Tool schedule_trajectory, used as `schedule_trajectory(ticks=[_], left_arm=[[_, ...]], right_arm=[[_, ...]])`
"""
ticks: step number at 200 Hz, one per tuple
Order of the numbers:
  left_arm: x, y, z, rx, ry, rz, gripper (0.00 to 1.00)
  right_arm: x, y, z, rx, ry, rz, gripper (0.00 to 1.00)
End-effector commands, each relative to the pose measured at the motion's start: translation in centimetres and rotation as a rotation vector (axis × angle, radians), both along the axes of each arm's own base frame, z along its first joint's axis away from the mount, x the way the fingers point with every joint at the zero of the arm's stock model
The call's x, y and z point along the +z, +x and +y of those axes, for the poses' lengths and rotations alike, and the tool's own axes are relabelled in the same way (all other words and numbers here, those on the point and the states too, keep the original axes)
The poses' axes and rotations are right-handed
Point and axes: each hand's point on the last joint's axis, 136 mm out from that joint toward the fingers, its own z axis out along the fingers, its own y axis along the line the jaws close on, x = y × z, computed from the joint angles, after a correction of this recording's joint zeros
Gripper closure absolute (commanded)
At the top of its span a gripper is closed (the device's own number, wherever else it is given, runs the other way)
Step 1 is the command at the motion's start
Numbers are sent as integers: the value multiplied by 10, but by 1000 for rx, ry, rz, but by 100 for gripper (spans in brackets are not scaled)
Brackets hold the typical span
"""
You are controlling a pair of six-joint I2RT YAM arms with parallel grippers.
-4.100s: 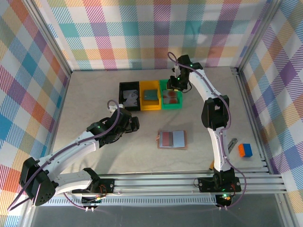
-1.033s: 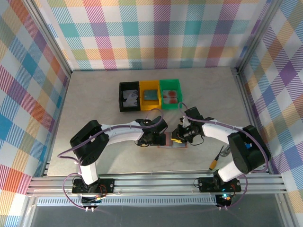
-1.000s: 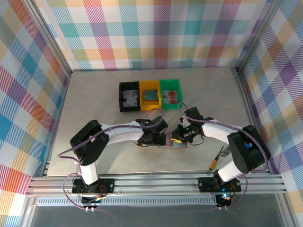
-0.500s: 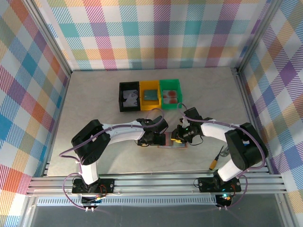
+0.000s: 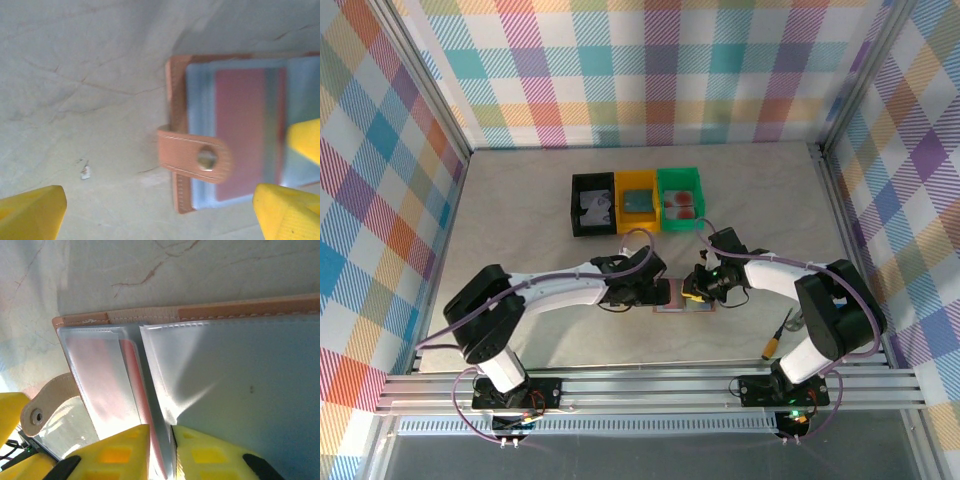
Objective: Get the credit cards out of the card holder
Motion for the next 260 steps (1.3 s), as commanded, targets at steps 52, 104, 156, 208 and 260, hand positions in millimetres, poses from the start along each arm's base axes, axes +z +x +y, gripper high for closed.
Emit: schedule_trajectory(ticks=[52,104,156,208,260], left_arm=[[34,14,-34,24,-198,-70,7],[29,14,-58,37,-316,-22,9],[14,10,-73,52,-381,44,10],[18,11,-70,61,-375,33,11],[53,15,-56,82,-348,-61,10]], right_arm=[[2,-4,0,15,4,-24,85],[1,-6,-3,10,-2,-23,86],[0,-7,-4,7,-4,-22,88],[5,-7,-8,5,-23,-47,90],[36,-5,-9,23,-3,-146,90]])
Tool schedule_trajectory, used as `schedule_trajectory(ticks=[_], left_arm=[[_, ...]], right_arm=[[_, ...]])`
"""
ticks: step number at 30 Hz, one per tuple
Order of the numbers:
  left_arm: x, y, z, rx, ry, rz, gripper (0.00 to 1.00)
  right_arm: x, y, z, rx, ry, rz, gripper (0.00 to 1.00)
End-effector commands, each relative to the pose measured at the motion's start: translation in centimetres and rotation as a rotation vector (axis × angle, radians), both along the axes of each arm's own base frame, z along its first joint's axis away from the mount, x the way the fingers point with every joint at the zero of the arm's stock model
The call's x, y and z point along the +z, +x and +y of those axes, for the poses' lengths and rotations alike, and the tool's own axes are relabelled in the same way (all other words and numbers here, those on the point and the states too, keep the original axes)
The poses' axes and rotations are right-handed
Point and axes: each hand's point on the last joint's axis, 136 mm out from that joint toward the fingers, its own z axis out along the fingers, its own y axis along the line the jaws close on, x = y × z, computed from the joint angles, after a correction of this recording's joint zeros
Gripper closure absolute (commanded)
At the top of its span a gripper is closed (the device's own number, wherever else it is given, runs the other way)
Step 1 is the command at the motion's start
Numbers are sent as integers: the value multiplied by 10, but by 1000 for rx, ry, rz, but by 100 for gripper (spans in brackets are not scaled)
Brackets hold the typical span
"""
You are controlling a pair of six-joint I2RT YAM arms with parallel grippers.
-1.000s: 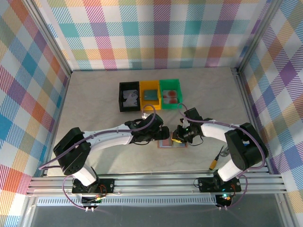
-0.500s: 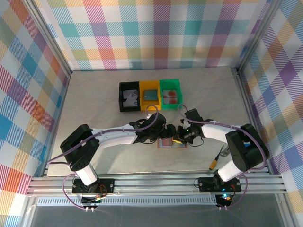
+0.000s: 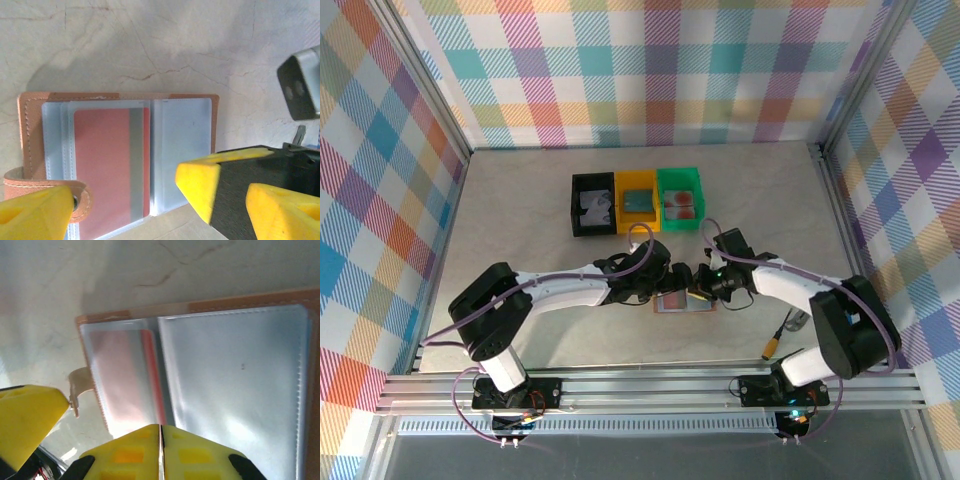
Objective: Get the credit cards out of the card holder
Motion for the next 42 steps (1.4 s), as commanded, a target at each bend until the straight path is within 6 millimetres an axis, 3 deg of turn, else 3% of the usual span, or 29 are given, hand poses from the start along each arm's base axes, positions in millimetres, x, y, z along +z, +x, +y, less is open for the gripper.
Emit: schedule_trajectory(ticks=[1,5,12,36,42], left_arm=[[30,-2,9,15,18,-67,10],[45,-3,11,36,38,-96,10],[63,-7,10,88,41,-114,10],[20,-17,-22,161,-95,45,11],[25,-23,-40,126,-156,66,11]], right_arm=[[16,-4,-1,31,5,-51,90],[24,-4,-8,16,-20,-80,91],[14,-8,-22,-10,-83,-30,100],[-36,-8,-44,-106,-148,81,100],[-39,-7,-45,-112,-143,93,100]])
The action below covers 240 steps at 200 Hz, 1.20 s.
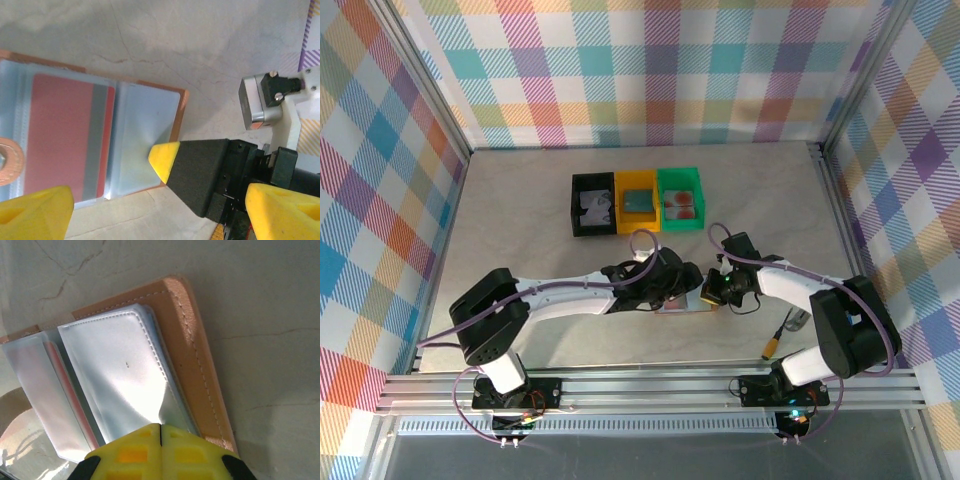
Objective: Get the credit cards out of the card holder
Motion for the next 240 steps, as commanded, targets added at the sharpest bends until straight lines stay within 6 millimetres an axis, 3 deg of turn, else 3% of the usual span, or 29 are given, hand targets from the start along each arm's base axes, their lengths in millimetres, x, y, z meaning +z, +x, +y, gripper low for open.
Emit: schedule_trajectory(ticks=[1,27,73,117,167,240], left_arm=[[9,-10,-19,-31,-72,9,11],[3,-17,-23,-71,-19,7,11],[-21,-19,3,-40,94,5,11],[-46,-15,5,-42,106,48,11],[-41,-3,19,-57,199,-27,11],[-50,-3,16,-76,202,-17,11]], right_arm=[[-11,-4,-7,-25,-20,32,100],[-11,-4,-7,-29,-18,34,100],[-7,-4,-7,-30,-2,27,100],[-3,-5,-5,-30,14,24,100],[-3,-7,-6,-27,11,25,100],[-1,-7,-5,-28,20,25,100]])
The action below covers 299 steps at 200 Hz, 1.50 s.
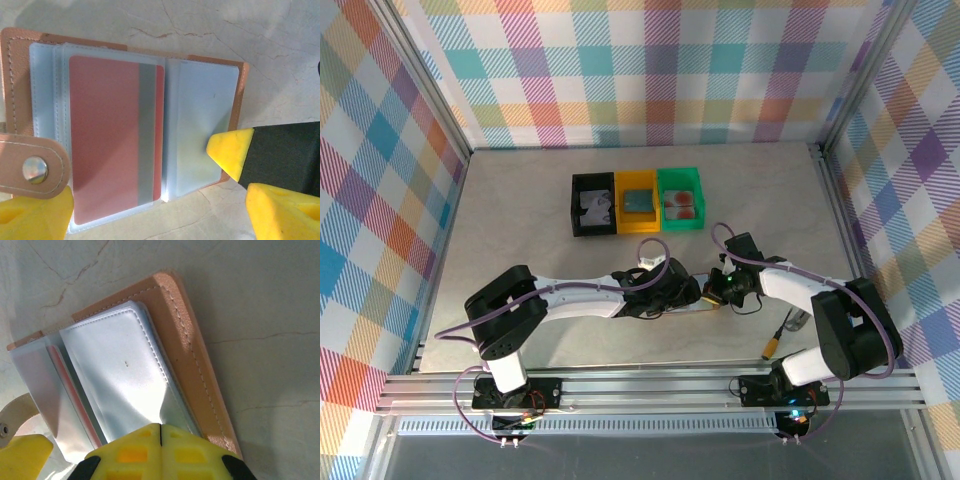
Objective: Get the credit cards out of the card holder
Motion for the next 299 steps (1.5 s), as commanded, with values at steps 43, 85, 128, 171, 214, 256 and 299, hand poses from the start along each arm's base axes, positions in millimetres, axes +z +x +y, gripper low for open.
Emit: schedule_trajectory(ticks=[43,85,128,171,214,256,299], left_arm=[[-13,5,8,-11,73,-4,11],[-14,6,11,-14,99,-16,11],[-12,7,3,-20,60,-16,11],[-9,7,0,-21,31,-21,11],[0,9,-7,-29,-12,-37,11],[7,10,-7,-31,-24,-55,11],[13,11,-3,-28,-8,-70,11]], right_arm=[[-1,-8,-3,-8,5,25,100],[-1,-8,-2,-8,8,26,100],[-1,-8,-2,-5,10,26,100],[-1,-9,-1,-6,15,28,100],[-2,-10,-1,-4,15,30,100],[-3,-10,-1,-5,16,30,100],[-6,-11,-2,-6,13,32,100]])
